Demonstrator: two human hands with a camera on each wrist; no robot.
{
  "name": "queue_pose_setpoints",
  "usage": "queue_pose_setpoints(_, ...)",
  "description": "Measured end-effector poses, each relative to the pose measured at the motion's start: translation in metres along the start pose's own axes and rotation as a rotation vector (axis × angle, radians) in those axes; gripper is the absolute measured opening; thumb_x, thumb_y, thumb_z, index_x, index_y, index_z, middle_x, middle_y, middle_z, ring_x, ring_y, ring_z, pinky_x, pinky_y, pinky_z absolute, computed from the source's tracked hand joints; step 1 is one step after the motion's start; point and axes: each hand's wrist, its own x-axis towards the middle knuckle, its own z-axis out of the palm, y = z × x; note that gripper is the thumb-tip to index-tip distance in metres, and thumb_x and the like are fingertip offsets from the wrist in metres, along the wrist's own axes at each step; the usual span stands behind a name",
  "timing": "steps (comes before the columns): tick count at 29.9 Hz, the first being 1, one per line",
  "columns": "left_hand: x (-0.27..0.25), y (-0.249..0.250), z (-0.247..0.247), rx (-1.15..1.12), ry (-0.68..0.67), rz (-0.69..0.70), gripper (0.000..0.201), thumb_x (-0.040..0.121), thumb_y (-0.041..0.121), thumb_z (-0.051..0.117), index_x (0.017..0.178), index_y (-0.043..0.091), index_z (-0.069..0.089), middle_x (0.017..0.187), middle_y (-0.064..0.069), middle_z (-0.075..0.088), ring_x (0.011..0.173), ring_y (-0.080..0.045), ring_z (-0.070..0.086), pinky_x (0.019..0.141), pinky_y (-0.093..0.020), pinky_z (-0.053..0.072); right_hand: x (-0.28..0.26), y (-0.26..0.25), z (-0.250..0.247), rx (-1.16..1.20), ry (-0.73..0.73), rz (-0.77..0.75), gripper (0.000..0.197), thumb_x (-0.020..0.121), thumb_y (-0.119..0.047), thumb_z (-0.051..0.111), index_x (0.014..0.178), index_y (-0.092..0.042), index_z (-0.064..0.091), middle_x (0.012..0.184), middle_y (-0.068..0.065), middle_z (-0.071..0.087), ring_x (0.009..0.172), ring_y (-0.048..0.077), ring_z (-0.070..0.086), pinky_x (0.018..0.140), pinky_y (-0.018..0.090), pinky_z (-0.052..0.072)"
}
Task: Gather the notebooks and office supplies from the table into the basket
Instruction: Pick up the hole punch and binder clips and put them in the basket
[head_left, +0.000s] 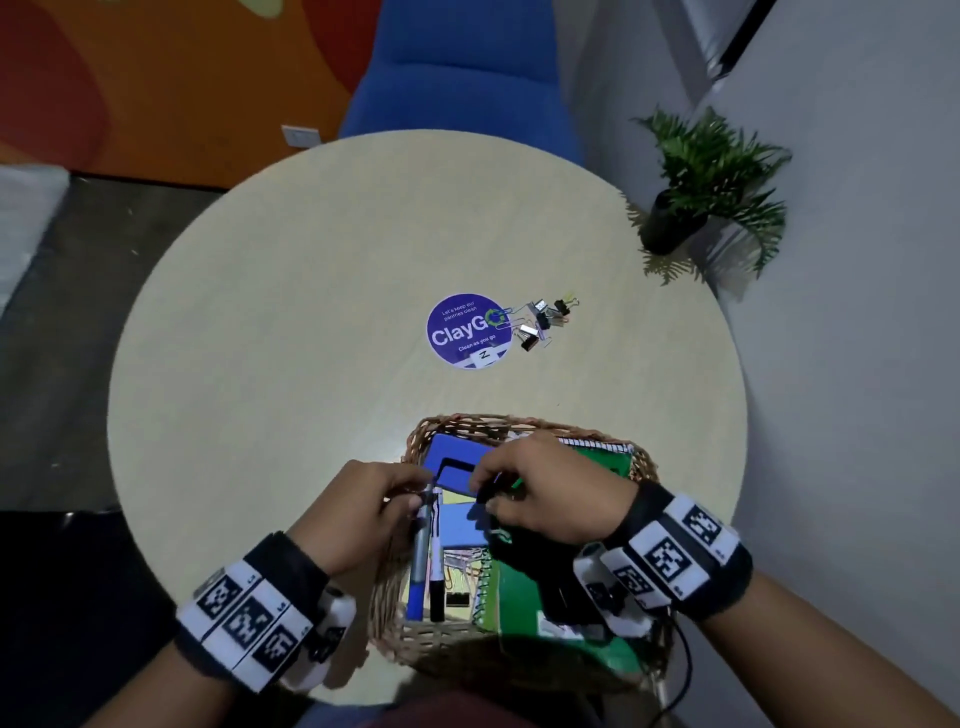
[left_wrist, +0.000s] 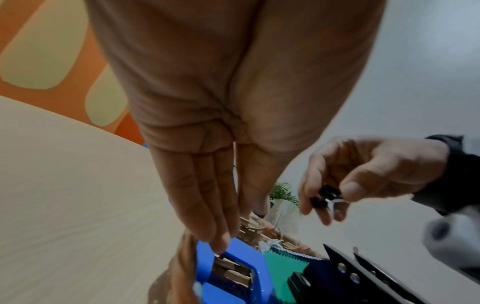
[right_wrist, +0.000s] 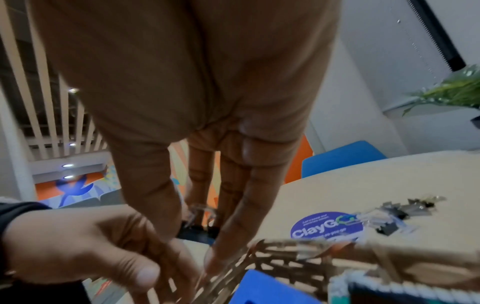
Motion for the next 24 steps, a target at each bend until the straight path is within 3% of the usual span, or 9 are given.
queue_pose_setpoints(3, -0.007, -0.006, -0.003, -0.027, 0.041, -0.003, 0.026, 0.089, 0.013, 0.061, 0.111, 0.024, 0.069, 0.107, 0.01, 0.074, 0.098, -0.002, 0.066, 0.091, -0.027, 0.051, 0.0, -0.003, 0.012, -0.037, -0.026, -0.005, 0.03, 0.086, -0.02, 0.063, 0.116, -0.02, 0.065, 0.104, 0.005, 0.074, 0.097, 0.016, 0.067, 0.089, 0.028, 0.05)
queue_pose_setpoints(6, -0.001, 0.0, -0.014, -0.001, 0.059, -0.015, 0.024, 0.089, 0.018, 0.061, 0.11, 0.026, 0.069, 0.105, 0.009, 0.074, 0.095, -0.004, 0.067, 0.089, -0.033, 0.053, 0.007, 0.011, -0.003, -0.143, 0.048, 0.019, 0.034, 0.089, -0.027, 0.059, 0.122, -0.023, 0.061, 0.119, 0.003, 0.068, 0.112, 0.022, 0.059, 0.098, 0.036, 0.045)
queue_pose_setpoints(9, 0.02, 0.017, -0.036, 0.17, 0.138, 0.05, 0.03, 0.088, 0.034, 0.058, 0.116, 0.029, 0.065, 0.111, 0.009, 0.072, 0.099, -0.009, 0.067, 0.087, -0.035, 0.053, 0.015, 0.035, -0.039, -0.212, 0.16, 0.068, 0.034, 0.089, -0.025, 0.059, 0.123, -0.022, 0.06, 0.125, 0.003, 0.064, 0.115, 0.023, 0.058, 0.098, 0.034, 0.044)
queue_pose_setpoints(13, 0.079, 0.052, -0.052, 0.338, 0.197, 0.123, 0.03, 0.089, 0.035, 0.059, 0.117, 0.027, 0.064, 0.114, 0.005, 0.07, 0.103, -0.017, 0.066, 0.085, -0.035, 0.052, 0.044, 0.088, -0.086, -0.328, 0.243, 0.194, 0.036, 0.088, -0.018, 0.059, 0.124, -0.022, 0.059, 0.128, 0.005, 0.062, 0.114, 0.023, 0.058, 0.097, 0.036, 0.045)
queue_pose_setpoints(19, 0.198, 0.096, -0.019, 0.67, -0.105, 0.192, 0.028, 0.091, 0.021, 0.054, 0.118, 0.018, 0.061, 0.12, -0.009, 0.062, 0.11, -0.03, 0.059, 0.088, -0.039, 0.049, 0.104, 0.165, -0.115, -0.311, 0.328, 0.346, 0.035, 0.091, -0.024, 0.057, 0.126, -0.019, 0.058, 0.128, 0.008, 0.061, 0.115, 0.029, 0.057, 0.096, 0.04, 0.047)
queue_pose_setpoints(24, 0.251, 0.105, 0.004, 1.002, -0.273, 0.332, 0.031, 0.096, 0.016, 0.043, 0.122, 0.008, 0.058, 0.121, -0.015, 0.058, 0.11, -0.035, 0.058, 0.087, -0.042, 0.051, 0.141, 0.193, -0.101, -0.29, 0.354, 0.262, 0.037, 0.093, -0.016, 0.05, 0.13, -0.021, 0.054, 0.131, 0.007, 0.056, 0.117, 0.03, 0.054, 0.095, 0.042, 0.047)
